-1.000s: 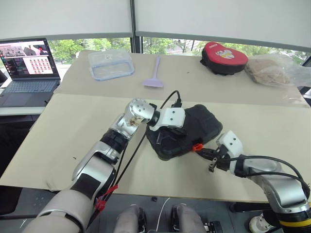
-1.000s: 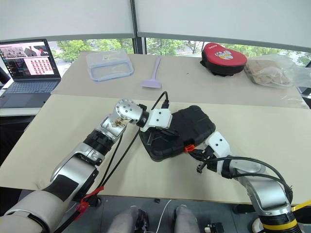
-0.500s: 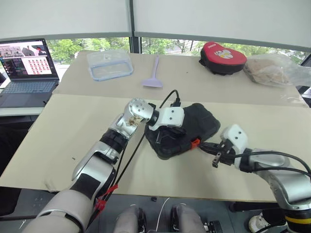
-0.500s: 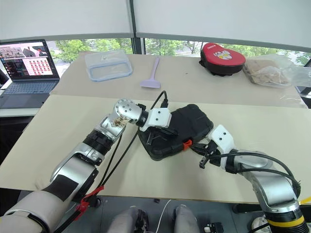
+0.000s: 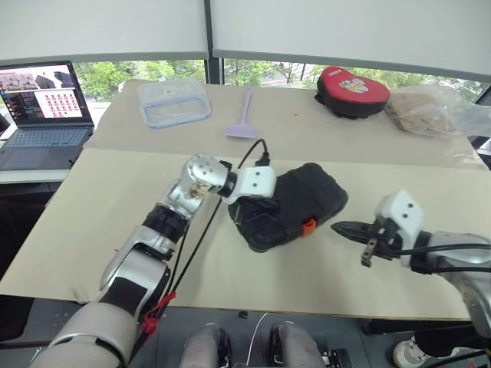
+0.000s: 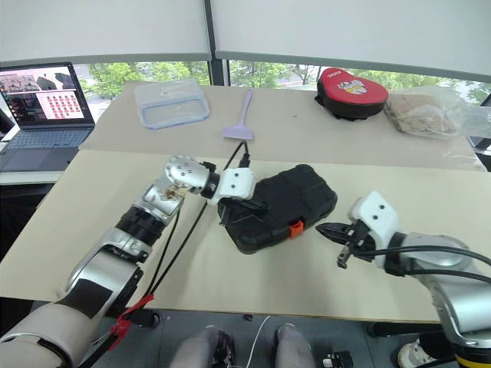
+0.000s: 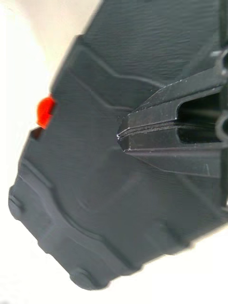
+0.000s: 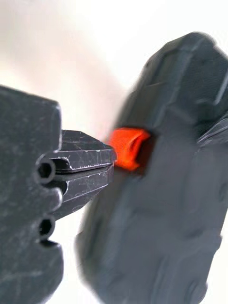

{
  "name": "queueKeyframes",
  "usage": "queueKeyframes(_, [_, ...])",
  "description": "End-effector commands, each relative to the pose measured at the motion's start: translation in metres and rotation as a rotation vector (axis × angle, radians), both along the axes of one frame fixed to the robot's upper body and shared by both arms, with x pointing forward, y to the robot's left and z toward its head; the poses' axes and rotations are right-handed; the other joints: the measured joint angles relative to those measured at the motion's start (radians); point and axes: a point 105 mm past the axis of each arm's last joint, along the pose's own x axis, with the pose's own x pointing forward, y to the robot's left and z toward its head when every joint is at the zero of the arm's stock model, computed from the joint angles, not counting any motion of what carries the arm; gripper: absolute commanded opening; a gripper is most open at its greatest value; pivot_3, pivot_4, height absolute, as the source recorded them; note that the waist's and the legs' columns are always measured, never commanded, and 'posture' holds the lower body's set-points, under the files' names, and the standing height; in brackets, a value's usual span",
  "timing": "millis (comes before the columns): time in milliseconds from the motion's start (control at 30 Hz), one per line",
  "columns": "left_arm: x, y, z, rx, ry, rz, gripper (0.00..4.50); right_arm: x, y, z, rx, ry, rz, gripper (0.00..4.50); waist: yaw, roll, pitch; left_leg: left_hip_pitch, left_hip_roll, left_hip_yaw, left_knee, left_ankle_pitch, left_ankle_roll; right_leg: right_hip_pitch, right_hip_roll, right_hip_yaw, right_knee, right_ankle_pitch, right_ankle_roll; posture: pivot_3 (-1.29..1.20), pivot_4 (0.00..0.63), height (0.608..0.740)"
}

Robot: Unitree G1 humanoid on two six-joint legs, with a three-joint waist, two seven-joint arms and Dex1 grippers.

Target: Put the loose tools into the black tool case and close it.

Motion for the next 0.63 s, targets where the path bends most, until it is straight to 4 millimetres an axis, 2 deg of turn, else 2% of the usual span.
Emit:
queueKeyframes(33, [-0.002, 0.039, -0.002, -0.022, 0.147, 0.110, 0.68, -0.013, -0.009, 0.024, 0.033, 0.007, 0.082, 0.57, -0.002, 0.000, 0.000, 0.000, 0.000, 0.000, 0.000, 0.000, 0.000, 0.000, 0.000, 0.000, 0.000, 0.000, 0.000, 0.00, 0.150, 0.731])
queueKeyframes(67, [-0.004, 0.044, 0.001, -0.039, 0.167, 0.122, 1.04, -0.016, -0.011, 0.027, 0.039, 0.017, 0.097, 0.76, -0.004, 0.000, 0.000, 0.000, 0.000, 0.000, 0.000, 0.000, 0.000, 0.000, 0.000, 0.000, 0.000, 0.000, 0.000, 0.00, 0.150, 0.731])
queueKeyframes(133, [-0.011, 0.059, 0.009, -0.063, 0.199, 0.144, 1.84, -0.021, -0.015, 0.033, 0.049, 0.027, 0.136, 1.43, -0.005, 0.000, 0.000, 0.000, 0.000, 0.000, 0.000, 0.000, 0.000, 0.000, 0.000, 0.000, 0.000, 0.000, 0.000, 0.00, 0.150, 0.731])
queueKeyframes(167, [-0.019, 0.076, 0.016, -0.093, 0.236, 0.169, 2.19, -0.023, -0.021, 0.038, 0.052, 0.030, 0.145, 1.83, -0.004, 0.000, 0.000, 0.000, 0.000, 0.000, 0.000, 0.000, 0.000, 0.000, 0.000, -0.001, 0.000, 0.000, 0.000, 0.00, 0.150, 0.731])
queueKeyframes(233, [-0.044, 0.115, 0.034, -0.162, 0.341, 0.220, 2.99, -0.025, -0.036, 0.049, 0.058, 0.037, 0.149, 2.58, -0.011, 0.001, 0.002, -0.001, 0.000, 0.000, 0.000, 0.000, 0.000, -0.001, 0.000, 0.000, 0.000, 0.000, 0.000, 0.00, 0.150, 0.731])
queueKeyframes(267, [-0.056, 0.130, 0.041, -0.189, 0.386, 0.245, 3.20, -0.026, -0.042, 0.053, 0.059, 0.038, 0.147, 2.77, -0.015, 0.001, 0.003, -0.001, 0.000, 0.000, -0.001, 0.000, 0.000, -0.002, 0.000, 0.001, 0.000, 0.000, 0.000, 0.00, 0.150, 0.731])
queueKeyframes(367, [-0.088, 0.164, 0.048, -0.207, 0.480, 0.353, 4.27, -0.027, -0.056, 0.059, 0.063, 0.032, 0.135, 3.80, -0.011, -0.001, 0.004, -0.003, 0.001, 0.000, -0.001, 0.000, -0.002, -0.004, 0.000, 0.000, 0.000, 0.000, 0.000, 0.00, 0.150, 0.731])
queueKeyframes(433, [-0.100, 0.173, 0.047, -0.206, 0.481, 0.393, 4.39, -0.030, -0.059, 0.059, 0.076, 0.055, 0.147, 3.81, -0.001, 0.001, 0.005, -0.002, 0.001, -0.001, -0.001, 0.000, -0.002, -0.003, -0.002, 0.000, 0.000, -0.001, 0.001, 0.00, 0.150, 0.731])
queueKeyframes(533, [-0.105, 0.180, 0.048, -0.261, 0.472, 0.470, 4.39, -0.030, -0.062, 0.056, 0.103, 0.092, 0.149, 3.81, 0.019, 0.003, 0.006, 0.002, -0.001, -0.003, -0.001, -0.003, -0.002, 0.001, -0.012, 0.000, -0.002, -0.003, 0.002, 0.00, 0.150, 0.731])
queueKeyframes(567, [-0.106, 0.181, 0.048, -0.279, 0.476, 0.486, 4.39, -0.030, -0.062, 0.055, 0.108, 0.099, 0.150, 3.81, 0.023, 0.003, 0.006, 0.001, -0.002, -0.004, -0.001, -0.007, -0.007, 0.000, -0.014, -0.001, -0.004, -0.003, 0.002, 0.00, 0.150, 0.731])
queueKeyframes(633, [-0.105, 0.184, 0.041, -0.282, 0.451, 0.518, 4.39, -0.025, -0.061, 0.051, 0.119, 0.102, 0.145, 3.81, 0.025, 0.003, 0.006, 0.001, -0.002, -0.005, -0.002, -0.007, -0.008, 0.001, -0.014, -0.002, -0.007, -0.002, 0.002, 0.00, 0.150, 0.731])
